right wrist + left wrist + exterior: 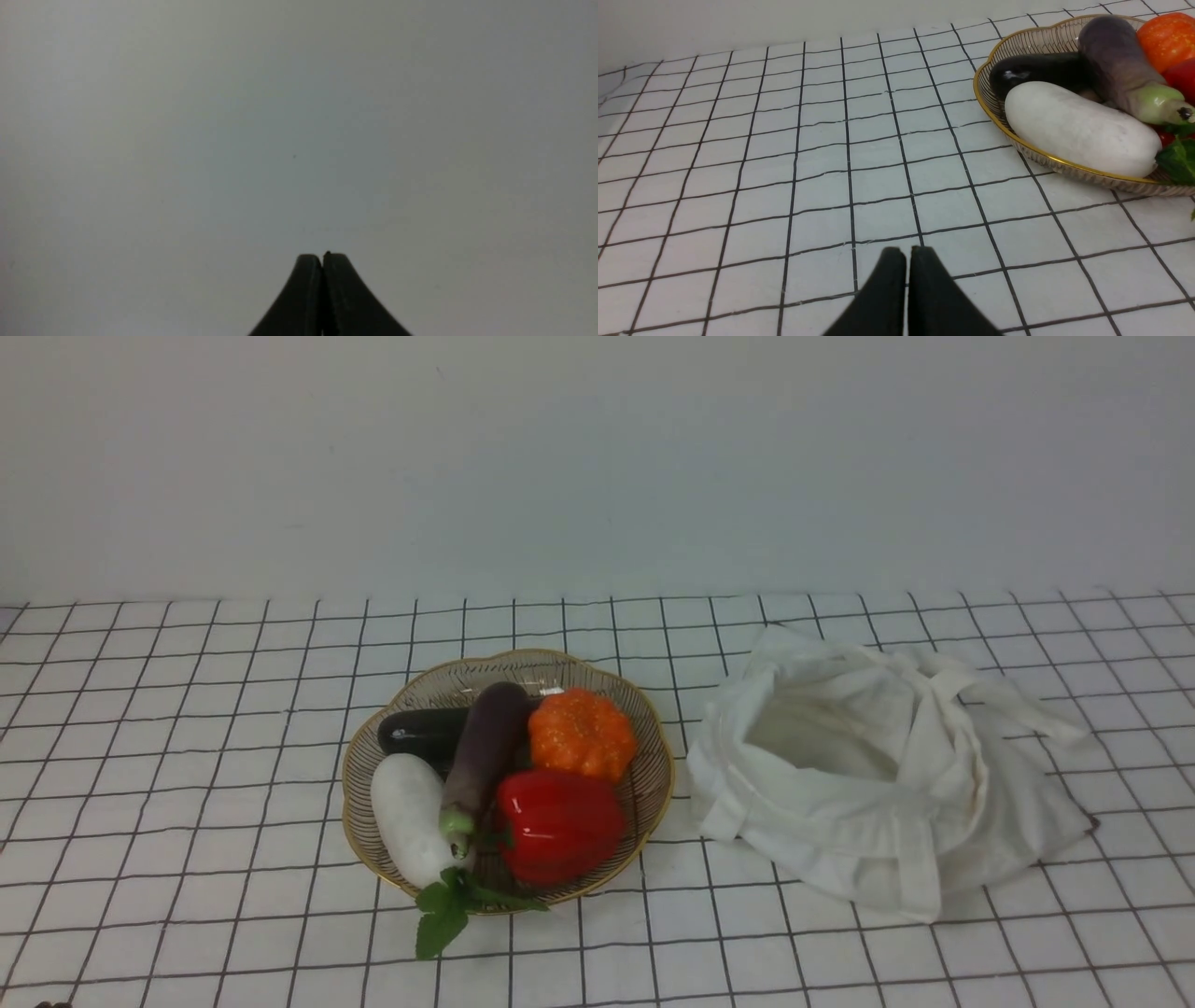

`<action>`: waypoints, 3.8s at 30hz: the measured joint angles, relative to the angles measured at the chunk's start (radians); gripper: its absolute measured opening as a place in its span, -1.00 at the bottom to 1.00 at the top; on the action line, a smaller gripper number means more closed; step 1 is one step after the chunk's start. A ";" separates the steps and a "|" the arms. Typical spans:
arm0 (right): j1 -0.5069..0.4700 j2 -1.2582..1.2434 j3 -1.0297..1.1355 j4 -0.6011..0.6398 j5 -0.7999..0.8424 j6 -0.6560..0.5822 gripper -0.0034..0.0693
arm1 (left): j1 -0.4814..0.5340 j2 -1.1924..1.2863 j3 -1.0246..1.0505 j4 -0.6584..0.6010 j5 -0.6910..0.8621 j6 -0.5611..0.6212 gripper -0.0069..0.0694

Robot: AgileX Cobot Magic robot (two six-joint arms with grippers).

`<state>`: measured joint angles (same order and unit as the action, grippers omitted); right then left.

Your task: Take vegetables from bag on white checkered tablecloth place on plate.

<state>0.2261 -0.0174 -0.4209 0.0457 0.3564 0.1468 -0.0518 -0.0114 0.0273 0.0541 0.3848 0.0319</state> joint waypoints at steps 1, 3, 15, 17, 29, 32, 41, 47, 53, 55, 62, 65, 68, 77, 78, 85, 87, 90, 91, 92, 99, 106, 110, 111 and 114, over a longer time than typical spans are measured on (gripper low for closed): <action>0.000 0.000 0.000 0.000 0.016 0.000 -0.94 | 0.000 0.000 0.000 0.000 0.000 0.000 -0.84; 0.000 0.000 0.000 0.000 0.046 0.000 -0.94 | 0.000 0.000 0.000 0.000 0.000 0.000 -0.84; 0.000 0.000 0.000 0.018 0.060 -0.117 -0.94 | 0.000 0.000 0.000 0.000 0.000 0.000 -0.84; 0.000 0.000 0.000 0.030 0.060 -0.191 -0.94 | 0.000 0.000 0.000 0.000 0.000 0.000 -0.84; -0.052 0.000 0.132 -0.021 0.071 -0.230 -0.94 | 0.000 0.000 0.000 0.000 0.000 0.000 -0.84; -0.151 0.000 0.246 -0.046 0.065 -0.230 -0.94 | 0.000 0.000 0.000 0.000 0.000 0.000 -0.84; -0.269 0.002 0.439 -0.046 0.046 -0.229 -0.94 | 0.000 0.000 0.000 0.000 0.000 0.000 -0.84; -0.269 0.002 0.439 -0.046 0.044 -0.229 -0.94 | 0.000 0.000 0.000 0.000 0.000 0.000 -0.84; -0.269 0.002 0.439 -0.046 0.044 -0.229 -0.94 | 0.000 0.000 0.000 0.000 0.000 0.000 -0.84; -0.269 0.002 0.439 -0.046 0.044 -0.229 -0.94 | 0.000 0.000 0.000 0.000 0.000 0.000 -0.84; -0.269 0.002 0.439 -0.046 0.043 -0.229 -0.94 | 0.000 0.000 0.000 0.000 0.000 0.000 -0.84; -0.269 0.002 0.439 -0.046 0.043 -0.229 -0.94 | 0.000 0.000 0.000 0.000 0.000 0.000 -0.84; -0.269 0.002 0.439 -0.046 0.043 -0.229 -0.94 | 0.000 0.000 0.000 0.000 0.000 0.000 -0.84; -0.269 0.002 0.439 -0.046 0.043 -0.219 -0.94 | 0.000 0.000 0.000 0.000 0.000 0.000 -0.84; -0.269 0.002 0.439 -0.046 0.042 -0.215 -0.94 | 0.000 0.000 0.000 0.000 0.000 0.000 -0.84; -0.269 0.002 0.439 -0.046 0.042 -0.214 -0.94 | 0.000 0.000 0.000 0.000 0.000 0.000 -0.84; -0.269 0.002 0.439 -0.046 0.042 -0.213 -0.94 | 0.000 0.000 0.000 0.000 0.000 0.000 -0.84; -0.269 0.002 0.439 -0.046 0.042 -0.212 -0.94 | 0.000 0.000 0.000 0.000 0.000 0.000 -0.84; -0.269 0.002 0.439 -0.046 0.042 -0.212 -0.94 | 0.000 0.000 0.000 0.000 0.000 0.000 -0.84; -0.269 0.002 0.439 -0.046 0.042 -0.212 -0.94 | 0.000 0.000 0.000 0.000 0.000 0.000 -0.84; -0.269 0.002 0.439 -0.046 0.042 -0.212 -0.94 | 0.000 0.000 0.000 0.000 0.000 0.000 -0.84; -0.269 0.002 0.439 -0.046 0.042 -0.212 -0.94 | 0.000 0.000 0.000 0.000 0.000 0.000 -0.84; -0.269 0.002 0.439 -0.046 0.042 -0.212 -0.94 | 0.000 0.000 0.000 0.000 0.000 0.000 -0.84; -0.269 0.002 0.439 -0.046 0.042 -0.212 -0.94 | 0.000 0.000 0.000 0.000 0.000 0.000 -0.84; -0.269 0.002 0.439 -0.046 0.042 -0.212 -0.94 | 0.000 0.000 0.000 0.000 0.000 0.000 -0.84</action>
<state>-0.0434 -0.0154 0.0182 0.0000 0.3982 -0.0652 -0.0518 -0.0114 0.0273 0.0541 0.3848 0.0319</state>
